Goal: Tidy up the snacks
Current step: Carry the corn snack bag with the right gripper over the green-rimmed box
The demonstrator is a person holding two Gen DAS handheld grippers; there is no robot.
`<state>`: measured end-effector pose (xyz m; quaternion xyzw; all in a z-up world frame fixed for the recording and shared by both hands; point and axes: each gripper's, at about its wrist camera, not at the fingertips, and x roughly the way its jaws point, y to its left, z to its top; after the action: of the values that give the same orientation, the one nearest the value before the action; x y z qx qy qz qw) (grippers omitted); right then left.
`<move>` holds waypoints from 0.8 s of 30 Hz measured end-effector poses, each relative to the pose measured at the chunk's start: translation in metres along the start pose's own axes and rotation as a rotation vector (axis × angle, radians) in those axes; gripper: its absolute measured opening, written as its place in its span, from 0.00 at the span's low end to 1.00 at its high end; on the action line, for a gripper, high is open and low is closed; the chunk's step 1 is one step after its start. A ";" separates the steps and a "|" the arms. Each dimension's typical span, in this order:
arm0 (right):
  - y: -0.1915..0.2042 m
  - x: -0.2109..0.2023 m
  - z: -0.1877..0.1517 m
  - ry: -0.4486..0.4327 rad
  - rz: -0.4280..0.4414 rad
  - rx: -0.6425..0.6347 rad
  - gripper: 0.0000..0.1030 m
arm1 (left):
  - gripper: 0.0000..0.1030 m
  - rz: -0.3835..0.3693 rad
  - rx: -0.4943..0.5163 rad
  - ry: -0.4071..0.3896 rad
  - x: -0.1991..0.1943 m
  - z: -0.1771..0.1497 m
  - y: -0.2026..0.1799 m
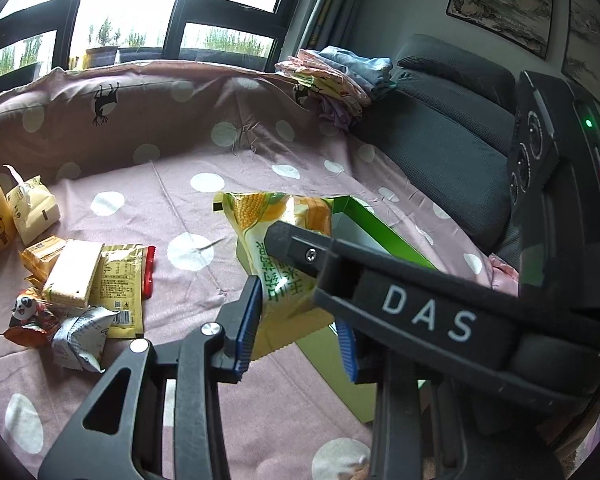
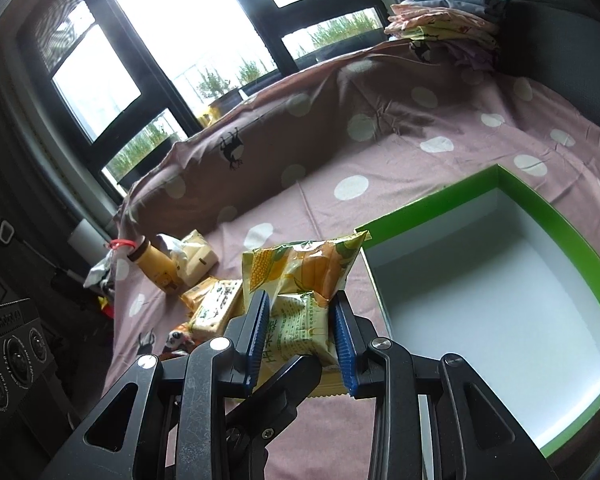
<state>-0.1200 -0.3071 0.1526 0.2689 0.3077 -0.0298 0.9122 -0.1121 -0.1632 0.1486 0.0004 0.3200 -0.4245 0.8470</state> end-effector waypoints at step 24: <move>0.053 -0.116 0.061 -0.144 0.067 -0.135 0.34 | 0.39 -0.105 0.137 -0.186 -0.097 0.061 -0.063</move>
<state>-0.1693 -0.3057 0.2850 0.2144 0.2334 0.0023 0.9484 -0.1663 -0.1507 0.2671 0.0021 0.2100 -0.4875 0.8475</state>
